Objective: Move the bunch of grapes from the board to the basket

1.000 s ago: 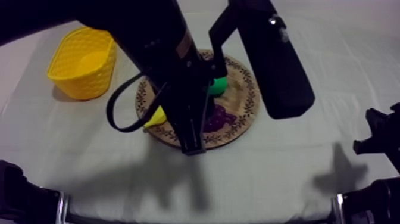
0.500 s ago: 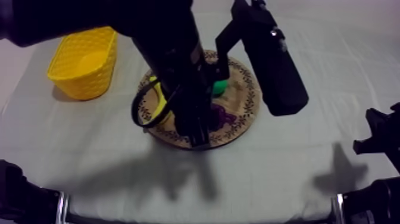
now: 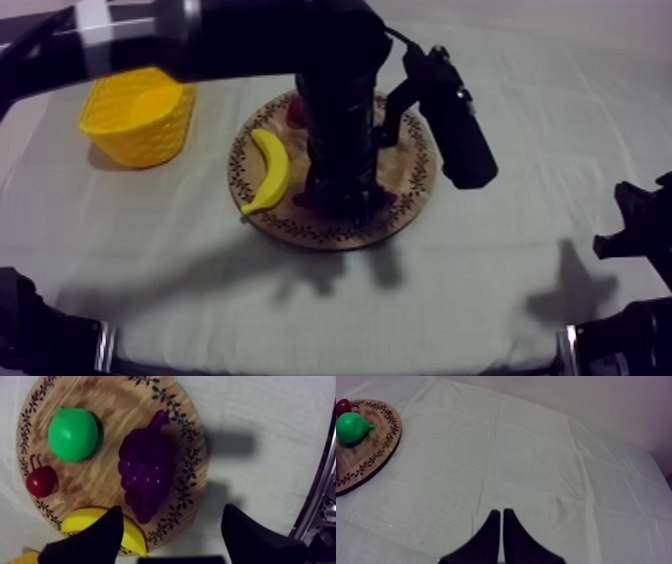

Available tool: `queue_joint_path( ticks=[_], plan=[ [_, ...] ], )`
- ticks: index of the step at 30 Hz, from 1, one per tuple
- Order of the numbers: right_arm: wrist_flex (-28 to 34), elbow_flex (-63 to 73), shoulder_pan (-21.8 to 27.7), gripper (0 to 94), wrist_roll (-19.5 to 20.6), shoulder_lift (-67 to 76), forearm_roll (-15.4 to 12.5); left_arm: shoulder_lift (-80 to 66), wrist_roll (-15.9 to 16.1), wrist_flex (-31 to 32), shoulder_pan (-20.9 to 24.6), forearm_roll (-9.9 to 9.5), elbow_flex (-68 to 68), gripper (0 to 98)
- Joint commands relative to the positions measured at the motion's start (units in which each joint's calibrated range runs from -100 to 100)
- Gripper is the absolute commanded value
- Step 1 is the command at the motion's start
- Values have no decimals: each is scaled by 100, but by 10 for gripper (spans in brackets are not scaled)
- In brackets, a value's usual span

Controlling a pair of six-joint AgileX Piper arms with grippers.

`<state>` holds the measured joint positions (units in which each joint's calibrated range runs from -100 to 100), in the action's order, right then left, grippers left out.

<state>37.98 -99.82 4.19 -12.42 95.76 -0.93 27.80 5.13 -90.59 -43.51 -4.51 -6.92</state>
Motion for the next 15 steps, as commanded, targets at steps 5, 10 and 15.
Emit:
queue_joint_path(
  ticks=[5, 10, 15],
  plan=[
    [0, 4, 2, 3, 4, 0, -2, 646, 107, 47, 185, 20, -377, 749],
    [0, 4, 2, 3, 4, 0, -2, 1056, 189, 69, 265, 21, -695, 749],
    [0, 4, 2, 3, 4, 0, -2, 1378, 240, 137, 309, 25, -863, 748]
  ],
)
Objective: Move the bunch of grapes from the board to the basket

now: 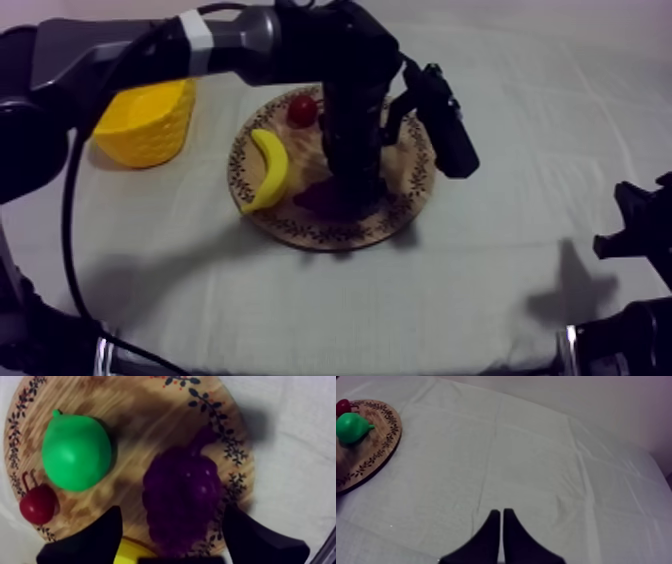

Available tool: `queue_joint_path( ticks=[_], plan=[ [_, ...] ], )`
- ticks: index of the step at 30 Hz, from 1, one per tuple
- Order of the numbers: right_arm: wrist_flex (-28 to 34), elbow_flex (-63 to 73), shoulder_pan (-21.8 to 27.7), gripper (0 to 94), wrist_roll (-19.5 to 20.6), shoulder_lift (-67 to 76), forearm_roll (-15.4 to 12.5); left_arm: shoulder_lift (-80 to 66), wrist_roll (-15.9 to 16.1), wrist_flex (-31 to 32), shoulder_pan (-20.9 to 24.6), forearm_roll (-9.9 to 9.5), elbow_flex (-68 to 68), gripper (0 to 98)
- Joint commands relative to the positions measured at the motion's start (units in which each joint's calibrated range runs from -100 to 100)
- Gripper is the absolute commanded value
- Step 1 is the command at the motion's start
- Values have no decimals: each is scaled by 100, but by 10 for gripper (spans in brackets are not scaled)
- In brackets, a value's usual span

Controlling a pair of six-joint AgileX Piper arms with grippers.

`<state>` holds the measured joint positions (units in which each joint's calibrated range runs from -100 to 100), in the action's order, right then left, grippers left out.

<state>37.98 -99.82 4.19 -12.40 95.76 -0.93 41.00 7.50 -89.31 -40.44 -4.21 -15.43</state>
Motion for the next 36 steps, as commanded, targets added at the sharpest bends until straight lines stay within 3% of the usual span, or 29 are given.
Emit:
queue_joint_path(
  ticks=[1, 13, 26, 36],
  plan=[
    [0, 4, 2, 3, 2, 0, -2, 108, 7, 23, 7, -3, -24, 749],
    [0, 4, 2, 3, 2, 0, -2, 412, 51, 82, 66, 58, 70, 748],
    [0, 4, 2, 3, 2, 0, -2, 554, -68, 310, 102, 52, 124, 505],
    [0, 4, 2, 3, 2, 0, -2, -11, -131, 517, 94, 70, 439, 472]
  ],
)
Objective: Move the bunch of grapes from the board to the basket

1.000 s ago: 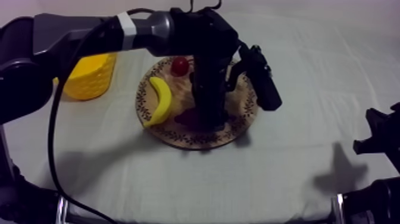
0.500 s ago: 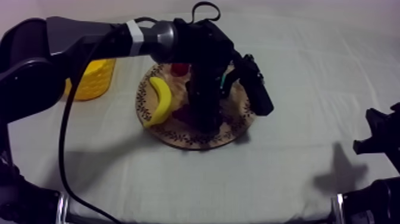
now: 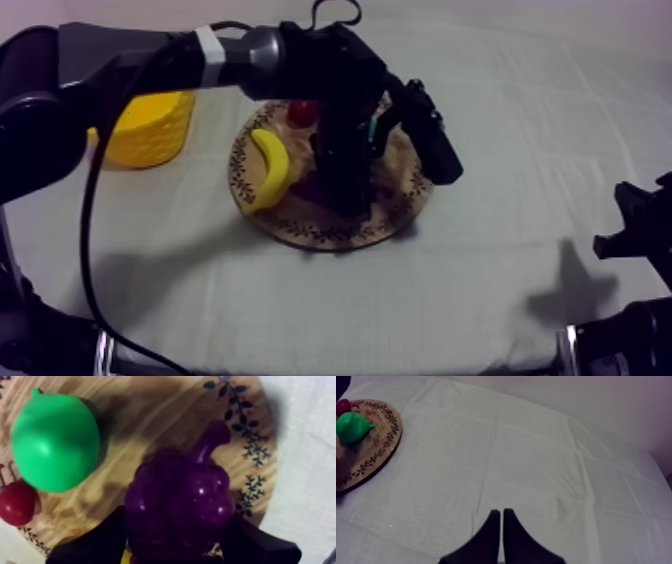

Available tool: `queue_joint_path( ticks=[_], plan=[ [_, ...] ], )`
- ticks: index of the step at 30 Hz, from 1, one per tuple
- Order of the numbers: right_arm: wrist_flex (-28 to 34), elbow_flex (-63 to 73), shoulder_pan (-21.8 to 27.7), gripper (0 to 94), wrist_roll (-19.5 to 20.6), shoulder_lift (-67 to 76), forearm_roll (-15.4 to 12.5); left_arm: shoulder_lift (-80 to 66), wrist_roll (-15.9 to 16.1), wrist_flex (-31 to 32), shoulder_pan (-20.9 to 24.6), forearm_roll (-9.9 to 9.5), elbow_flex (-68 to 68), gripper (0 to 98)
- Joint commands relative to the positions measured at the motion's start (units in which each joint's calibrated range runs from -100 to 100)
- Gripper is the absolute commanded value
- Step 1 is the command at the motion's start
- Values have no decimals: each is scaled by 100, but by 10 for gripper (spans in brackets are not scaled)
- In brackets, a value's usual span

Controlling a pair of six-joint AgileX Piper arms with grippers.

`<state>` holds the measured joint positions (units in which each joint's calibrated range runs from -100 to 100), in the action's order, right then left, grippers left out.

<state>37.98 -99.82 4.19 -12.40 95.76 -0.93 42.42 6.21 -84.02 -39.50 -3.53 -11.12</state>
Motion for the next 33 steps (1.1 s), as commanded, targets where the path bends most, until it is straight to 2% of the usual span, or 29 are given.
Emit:
queue_joint_path(
  ticks=[1, 13, 20, 25, 33],
  plan=[
    [0, 4, 2, 3, 2, 0, -2, -282, -7, -24, -2, 8, 28, 472],
    [0, 4, 2, 3, 2, 0, -2, -1945, -208, -731, -1, 45, -391, 484],
    [0, 4, 2, 3, 2, 0, -2, -2366, -245, -1045, 86, 62, -684, 475],
    [0, 4, 2, 3, 2, 0, -2, -2425, -245, -1085, 312, 50, -614, 479],
    [0, 4, 2, 3, 2, 0, -2, -2529, -234, -986, 933, 88, -380, 470]
  ],
)
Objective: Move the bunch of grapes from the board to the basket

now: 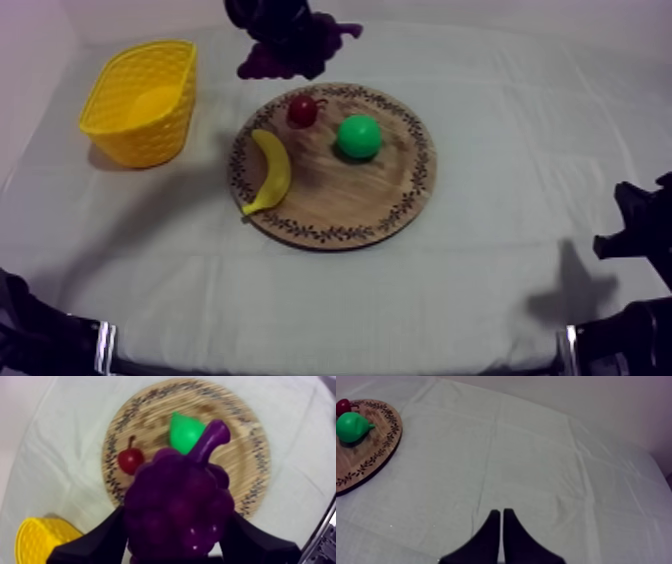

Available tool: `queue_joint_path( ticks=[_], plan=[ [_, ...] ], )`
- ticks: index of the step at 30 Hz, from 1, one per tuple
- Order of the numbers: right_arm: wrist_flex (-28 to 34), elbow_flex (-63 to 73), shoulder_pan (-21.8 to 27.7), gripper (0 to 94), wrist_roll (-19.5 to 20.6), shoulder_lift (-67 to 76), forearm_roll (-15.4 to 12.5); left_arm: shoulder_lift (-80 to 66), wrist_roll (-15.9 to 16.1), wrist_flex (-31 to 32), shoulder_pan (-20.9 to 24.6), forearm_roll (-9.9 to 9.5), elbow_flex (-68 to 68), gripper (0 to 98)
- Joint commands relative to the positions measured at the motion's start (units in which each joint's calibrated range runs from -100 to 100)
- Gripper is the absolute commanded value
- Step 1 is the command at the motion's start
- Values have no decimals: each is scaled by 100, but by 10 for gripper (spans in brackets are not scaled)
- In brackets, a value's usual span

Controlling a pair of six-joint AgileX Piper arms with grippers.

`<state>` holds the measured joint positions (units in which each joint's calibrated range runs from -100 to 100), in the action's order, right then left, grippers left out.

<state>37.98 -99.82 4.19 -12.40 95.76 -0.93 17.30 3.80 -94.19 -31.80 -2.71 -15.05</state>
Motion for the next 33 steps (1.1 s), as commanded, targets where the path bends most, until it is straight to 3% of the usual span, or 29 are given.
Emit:
queue_joint_path(
  ticks=[1, 24, 33],
  plan=[
    [0, 4, 2, 3, 2, 0, -2, -36, 10, 44, 248, 14, 28, 468],
    [0, 4, 2, 3, 2, 0, -2, -419, 51, 101, 2632, 109, 490, 451],
    [0, 4, 2, 3, 2, 0, -2, -319, 63, 208, 2952, 99, 708, 463]
  ],
)
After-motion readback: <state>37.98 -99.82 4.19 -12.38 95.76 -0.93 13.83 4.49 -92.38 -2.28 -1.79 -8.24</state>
